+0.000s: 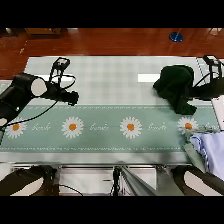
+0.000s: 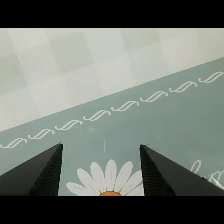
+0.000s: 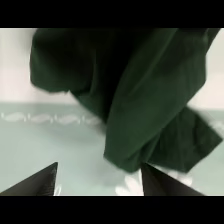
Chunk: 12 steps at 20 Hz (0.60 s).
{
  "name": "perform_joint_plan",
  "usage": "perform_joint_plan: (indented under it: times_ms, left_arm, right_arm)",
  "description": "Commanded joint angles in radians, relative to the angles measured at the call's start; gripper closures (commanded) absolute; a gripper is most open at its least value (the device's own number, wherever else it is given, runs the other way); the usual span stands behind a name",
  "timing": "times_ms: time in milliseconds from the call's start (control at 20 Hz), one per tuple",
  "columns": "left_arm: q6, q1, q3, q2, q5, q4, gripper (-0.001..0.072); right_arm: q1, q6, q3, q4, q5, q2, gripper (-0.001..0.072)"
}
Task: Fold the shirts.
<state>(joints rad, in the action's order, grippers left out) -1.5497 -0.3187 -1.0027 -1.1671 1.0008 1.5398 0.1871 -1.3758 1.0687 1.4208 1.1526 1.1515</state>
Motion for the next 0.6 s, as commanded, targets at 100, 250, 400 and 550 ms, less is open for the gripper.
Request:
perform_joint_plan:
  times_ms: [100, 250, 400, 550]
  left_arm:
    - [0.0, 0.001, -0.001, 0.0, -0.004, -0.021, 0.0134]
    - [0.0, 0.001, -0.001, 0.0, 0.005, -0.021, 0.0134]
    - [0.0, 0.0, -0.001, 0.0, 0.005, -0.021, 0.0134]
    - [0.0, 0.001, -0.001, 0.0, 0.004, -0.021, 0.0135]
  right_arm:
    - [0.0, 0.0, 0.0, 0.002, -0.255, 0.107, 0.0099]
    - [0.0, -0.008, 0.0, -0.021, -0.388, 0.195, 0.0099]
    - [0.0, -0.011, 0.0, -0.053, -0.537, 0.272, 0.0104]
    - [0.0, -0.045, 0.0, -0.062, -0.557, 0.351, 0.0477]
